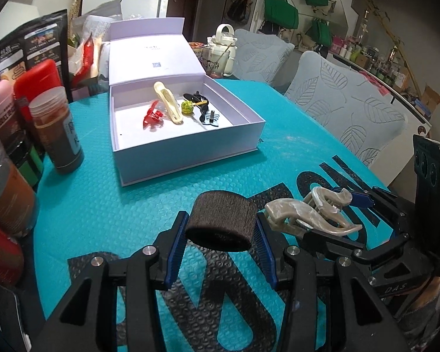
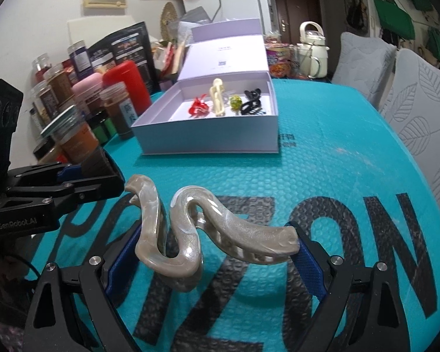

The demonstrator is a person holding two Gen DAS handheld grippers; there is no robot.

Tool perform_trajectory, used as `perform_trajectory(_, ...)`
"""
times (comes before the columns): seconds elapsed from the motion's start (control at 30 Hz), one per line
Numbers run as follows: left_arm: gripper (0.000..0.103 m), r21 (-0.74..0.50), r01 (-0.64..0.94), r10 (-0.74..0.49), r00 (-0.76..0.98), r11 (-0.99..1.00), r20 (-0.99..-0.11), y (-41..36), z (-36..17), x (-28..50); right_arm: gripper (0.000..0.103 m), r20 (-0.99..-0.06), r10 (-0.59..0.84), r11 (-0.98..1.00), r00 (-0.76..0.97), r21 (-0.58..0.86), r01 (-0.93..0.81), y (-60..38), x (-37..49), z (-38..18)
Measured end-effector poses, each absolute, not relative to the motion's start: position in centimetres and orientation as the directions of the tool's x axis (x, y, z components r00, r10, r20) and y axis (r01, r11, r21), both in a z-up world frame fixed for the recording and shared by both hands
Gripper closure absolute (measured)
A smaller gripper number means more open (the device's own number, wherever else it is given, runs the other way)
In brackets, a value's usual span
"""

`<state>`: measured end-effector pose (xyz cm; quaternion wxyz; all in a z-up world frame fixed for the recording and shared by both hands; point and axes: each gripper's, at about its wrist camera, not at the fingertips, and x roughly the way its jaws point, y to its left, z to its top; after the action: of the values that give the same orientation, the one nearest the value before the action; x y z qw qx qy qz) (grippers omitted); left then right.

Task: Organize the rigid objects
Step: 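Lift and carry the scrunchie with the left tool while the right tool carries the claw clips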

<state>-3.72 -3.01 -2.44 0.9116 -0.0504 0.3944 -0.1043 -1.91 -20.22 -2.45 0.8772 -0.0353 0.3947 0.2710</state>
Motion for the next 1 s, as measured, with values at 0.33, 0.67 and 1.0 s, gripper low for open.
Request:
perform_trajectory(0.33, 0.059, -0.128, 0.151, -0.198, 0.728, 0.98, -0.656, -2.6, 0.6, -4.9, 0.01, -0.676, 0.491, 0.819, 0.549, 0.143, -0.555, -19.6, -3.1, 0.2)
perform_trajectory(0.67, 0.059, -0.105, 0.157, -0.188, 0.771, 0.982, -0.609, -2.0, 3.4, -3.2, 0.01, -0.645, 0.524, 0.798, 0.556, 0.144, -0.586, -18.6, -1.4, 3.1)
perform_trajectory(1.0, 0.059, -0.089, 0.154, -0.178, 0.799, 0.984, -0.575, -1.0, 5.6, -0.4, 0.01, -0.611, 0.54, 0.788, 0.579, 0.124, -0.603, -17.7, 1.4, 5.9)
